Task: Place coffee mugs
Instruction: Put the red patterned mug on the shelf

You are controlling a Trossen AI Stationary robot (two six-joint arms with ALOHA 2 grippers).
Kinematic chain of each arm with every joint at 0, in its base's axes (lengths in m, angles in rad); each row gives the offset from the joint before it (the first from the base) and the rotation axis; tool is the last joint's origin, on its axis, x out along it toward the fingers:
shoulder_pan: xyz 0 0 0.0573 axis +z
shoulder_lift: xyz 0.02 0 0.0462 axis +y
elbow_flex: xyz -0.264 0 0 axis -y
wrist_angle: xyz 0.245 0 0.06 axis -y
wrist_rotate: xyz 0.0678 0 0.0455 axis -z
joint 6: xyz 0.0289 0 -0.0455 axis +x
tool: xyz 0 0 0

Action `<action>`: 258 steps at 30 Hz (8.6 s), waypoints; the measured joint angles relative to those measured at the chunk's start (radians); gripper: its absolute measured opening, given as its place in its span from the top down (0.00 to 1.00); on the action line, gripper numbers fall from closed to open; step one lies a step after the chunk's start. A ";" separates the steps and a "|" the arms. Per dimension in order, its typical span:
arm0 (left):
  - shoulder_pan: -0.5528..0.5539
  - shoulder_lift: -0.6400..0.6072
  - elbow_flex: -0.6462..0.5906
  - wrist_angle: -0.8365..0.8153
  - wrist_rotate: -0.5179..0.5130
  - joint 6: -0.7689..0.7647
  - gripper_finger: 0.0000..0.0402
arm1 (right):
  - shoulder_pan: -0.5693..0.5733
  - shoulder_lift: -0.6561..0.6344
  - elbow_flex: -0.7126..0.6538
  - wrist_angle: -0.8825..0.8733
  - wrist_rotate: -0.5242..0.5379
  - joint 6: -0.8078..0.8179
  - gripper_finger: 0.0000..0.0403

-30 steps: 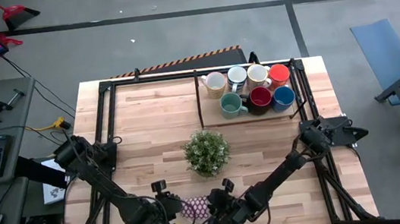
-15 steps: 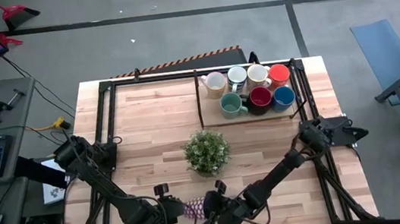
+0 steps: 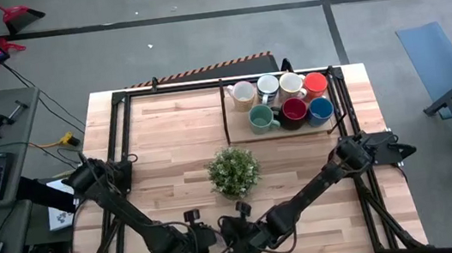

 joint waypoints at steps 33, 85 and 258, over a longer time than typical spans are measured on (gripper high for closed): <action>0.084 0.038 0.002 0.127 0.097 0.141 0.70 | -0.052 -0.002 0.007 -0.121 -0.250 0.078 0.85; -0.012 -0.116 0.013 -0.500 0.169 0.026 0.70 | 0.173 -0.003 0.431 -0.981 0.074 0.072 0.85; -0.054 -1.051 -0.475 -0.070 -0.168 0.314 0.70 | -0.073 -0.129 0.227 -0.472 -0.521 -0.564 0.54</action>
